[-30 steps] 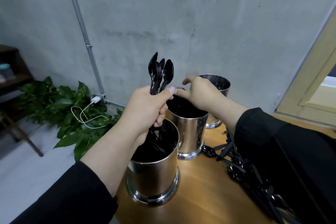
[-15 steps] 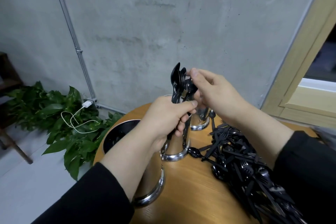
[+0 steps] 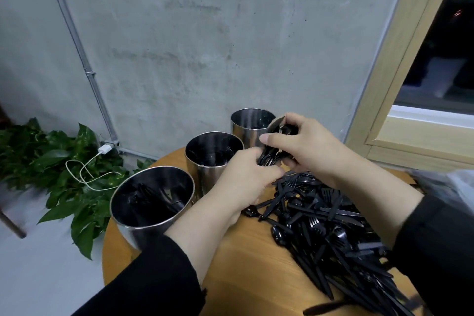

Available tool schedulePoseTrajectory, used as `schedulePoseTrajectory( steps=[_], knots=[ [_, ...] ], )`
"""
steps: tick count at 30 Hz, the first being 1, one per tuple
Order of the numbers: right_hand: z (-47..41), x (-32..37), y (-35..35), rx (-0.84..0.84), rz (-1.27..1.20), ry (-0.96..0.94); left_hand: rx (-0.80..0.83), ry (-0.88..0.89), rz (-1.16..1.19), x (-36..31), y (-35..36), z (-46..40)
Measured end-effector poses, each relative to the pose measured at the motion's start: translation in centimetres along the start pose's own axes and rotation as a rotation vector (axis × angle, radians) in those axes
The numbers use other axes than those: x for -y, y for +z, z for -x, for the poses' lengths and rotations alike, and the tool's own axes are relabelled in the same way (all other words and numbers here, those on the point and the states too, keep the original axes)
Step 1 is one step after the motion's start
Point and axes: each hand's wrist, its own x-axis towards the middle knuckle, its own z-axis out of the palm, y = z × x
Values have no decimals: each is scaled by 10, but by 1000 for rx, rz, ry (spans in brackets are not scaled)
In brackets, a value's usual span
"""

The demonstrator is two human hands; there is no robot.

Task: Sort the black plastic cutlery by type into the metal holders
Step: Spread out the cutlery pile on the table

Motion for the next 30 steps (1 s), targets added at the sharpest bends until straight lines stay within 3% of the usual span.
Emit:
schedulePoseTrajectory(
  steps=[10,15,23,27,30],
  knots=[
    [-52,11,-33,-236,78,-179,-73,168,-294,-38,-14,-34],
    [-112,10,-48,-336,163,-220,-233,173,-568,-52,-63,-79],
    [-200,-23,-17,-246,532,-128,50,-5,-1050,-38,-72,-153],
    [-217,-39,-5,-34,647,-37,94,-20,-1126,-34,-71,-164],
    [-210,-46,-10,-128,726,-52,56,1,-1089,-35,-73,-161]
  ],
)
